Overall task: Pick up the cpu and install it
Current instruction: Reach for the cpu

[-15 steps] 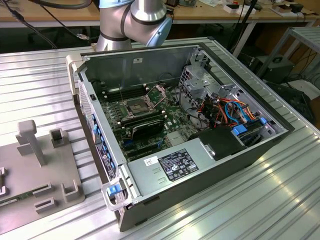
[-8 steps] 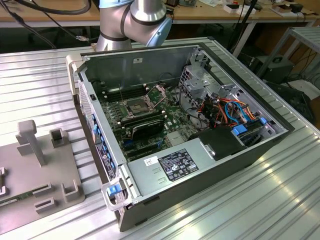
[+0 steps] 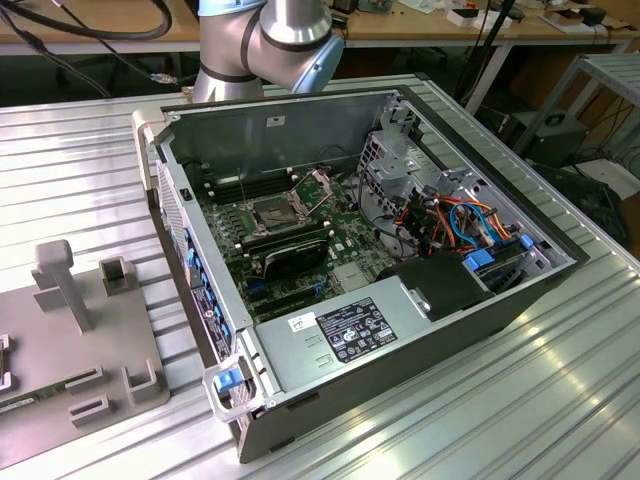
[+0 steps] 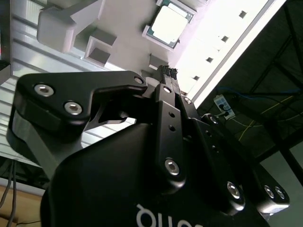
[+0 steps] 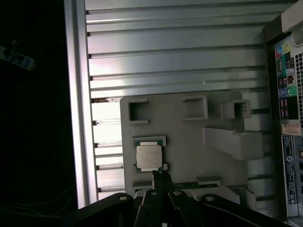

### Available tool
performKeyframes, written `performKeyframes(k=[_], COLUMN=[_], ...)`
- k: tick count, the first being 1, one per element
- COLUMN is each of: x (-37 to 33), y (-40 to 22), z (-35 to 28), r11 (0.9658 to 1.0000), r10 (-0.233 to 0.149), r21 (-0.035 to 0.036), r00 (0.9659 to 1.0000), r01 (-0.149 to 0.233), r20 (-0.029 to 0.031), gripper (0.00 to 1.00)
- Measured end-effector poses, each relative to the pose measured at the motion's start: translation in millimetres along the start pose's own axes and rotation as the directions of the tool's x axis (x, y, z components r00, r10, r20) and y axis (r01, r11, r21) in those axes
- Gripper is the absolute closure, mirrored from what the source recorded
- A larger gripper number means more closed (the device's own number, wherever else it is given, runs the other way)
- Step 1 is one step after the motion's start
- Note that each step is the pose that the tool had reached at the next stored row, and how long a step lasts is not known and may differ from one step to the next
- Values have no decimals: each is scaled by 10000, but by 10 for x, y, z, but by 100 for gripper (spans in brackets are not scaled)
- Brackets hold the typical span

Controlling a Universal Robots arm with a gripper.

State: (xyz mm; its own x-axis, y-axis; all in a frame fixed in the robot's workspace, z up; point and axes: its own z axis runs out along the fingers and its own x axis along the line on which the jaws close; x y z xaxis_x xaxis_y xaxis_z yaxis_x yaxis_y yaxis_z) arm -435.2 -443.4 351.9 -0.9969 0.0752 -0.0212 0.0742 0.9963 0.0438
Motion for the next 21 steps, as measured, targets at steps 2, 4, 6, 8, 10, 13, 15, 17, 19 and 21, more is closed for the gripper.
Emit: performKeyframes(k=[2, 4, 6, 8, 10, 13, 15, 17, 19, 21], x=[11, 19, 24, 26, 26, 26, 27, 27, 29, 30], y=[-3, -6, -9, -9, -9, -9, -11, -13, -15, -17], z=[55, 107, 154, 171, 171, 183, 209, 251, 296, 339], r11=[10000, 10000, 10000, 10000, 10000, 10000, 10000, 10000, 10000, 10000], r10=[1, 2, 3, 5, 5, 4, 4, 4, 4, 5], r21=[2, 3, 4, 8, 8, 3, 6, 7, 7, 7], r00=[10000, 10000, 10000, 10000, 10000, 10000, 10000, 10000, 10000, 10000], r01=[-1, -2, -3, -5, -5, -4, -4, -4, -4, -5], r20=[-16, -37, -60, -83, -84, -79, -82, -83, -86, -89], gripper=[89, 89, 89, 89, 89, 89, 89, 89, 89, 89])
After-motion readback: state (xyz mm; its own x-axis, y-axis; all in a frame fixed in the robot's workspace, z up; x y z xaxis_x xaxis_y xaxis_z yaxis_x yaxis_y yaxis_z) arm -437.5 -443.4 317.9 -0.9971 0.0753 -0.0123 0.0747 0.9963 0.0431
